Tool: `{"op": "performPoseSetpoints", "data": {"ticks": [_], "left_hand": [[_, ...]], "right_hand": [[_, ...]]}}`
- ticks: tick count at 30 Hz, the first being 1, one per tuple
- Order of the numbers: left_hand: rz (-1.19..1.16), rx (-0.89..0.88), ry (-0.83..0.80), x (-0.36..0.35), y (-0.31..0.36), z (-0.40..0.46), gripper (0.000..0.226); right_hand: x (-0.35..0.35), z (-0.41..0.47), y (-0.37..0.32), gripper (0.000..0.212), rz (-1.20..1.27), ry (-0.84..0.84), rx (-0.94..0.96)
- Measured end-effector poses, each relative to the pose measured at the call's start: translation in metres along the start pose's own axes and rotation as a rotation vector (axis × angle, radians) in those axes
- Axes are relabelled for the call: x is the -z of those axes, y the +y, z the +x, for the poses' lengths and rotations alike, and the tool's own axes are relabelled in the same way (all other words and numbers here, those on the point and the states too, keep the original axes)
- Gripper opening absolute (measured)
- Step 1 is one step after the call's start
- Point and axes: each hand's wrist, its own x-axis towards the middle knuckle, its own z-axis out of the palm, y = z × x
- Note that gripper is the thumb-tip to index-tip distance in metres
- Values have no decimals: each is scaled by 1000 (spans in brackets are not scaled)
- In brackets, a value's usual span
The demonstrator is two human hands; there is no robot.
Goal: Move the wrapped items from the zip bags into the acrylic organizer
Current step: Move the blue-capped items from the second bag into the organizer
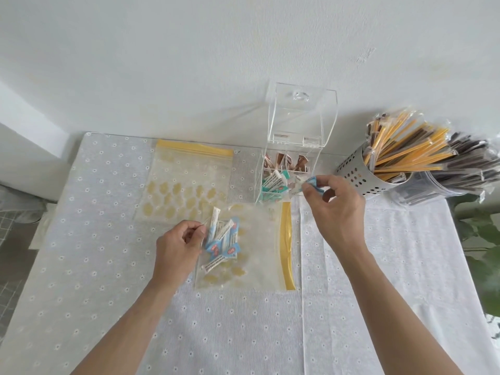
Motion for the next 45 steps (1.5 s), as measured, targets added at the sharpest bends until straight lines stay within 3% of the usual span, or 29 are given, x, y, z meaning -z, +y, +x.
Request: {"op": "performPoseSetpoints", "data": {"ticks": [7,15,24,28,32,36,38,40,42,45], "left_hand": [[-14,7,10,0,1,0,14],[-17,2,4,0,2,-1,10],[-3,25,17,0,-2,1,6],[-4,31,13,1,-2,1,6],[-28,47,0,1,-1,2,6],[-36,48,-1,1,-1,2,6],[-49,51,-5,1,0,1,6],[-59,54,-11,1,2,1,5],[-72,62,-12,0,1,1,5],[-57,53,-12,1,-3,2,5]], "right_hand": [[0,14,-7,15,32,-90,-59],[8,-10,4,7,136,-28,-195],[-17,-66,28,12,307,-361,-365],[-34,-67,30,22,300,-614,-315],[-50,-64,24,36,231,-781,-45],[-87,-51,32,21,21,-866,68],[-93,-60,21,44,-70,-1035,246],[-93,-61,4,49,-180,-892,205],[-90,-63,0,43,-145,-859,165],[-96,-65,-1,19,-109,-819,216]]}}
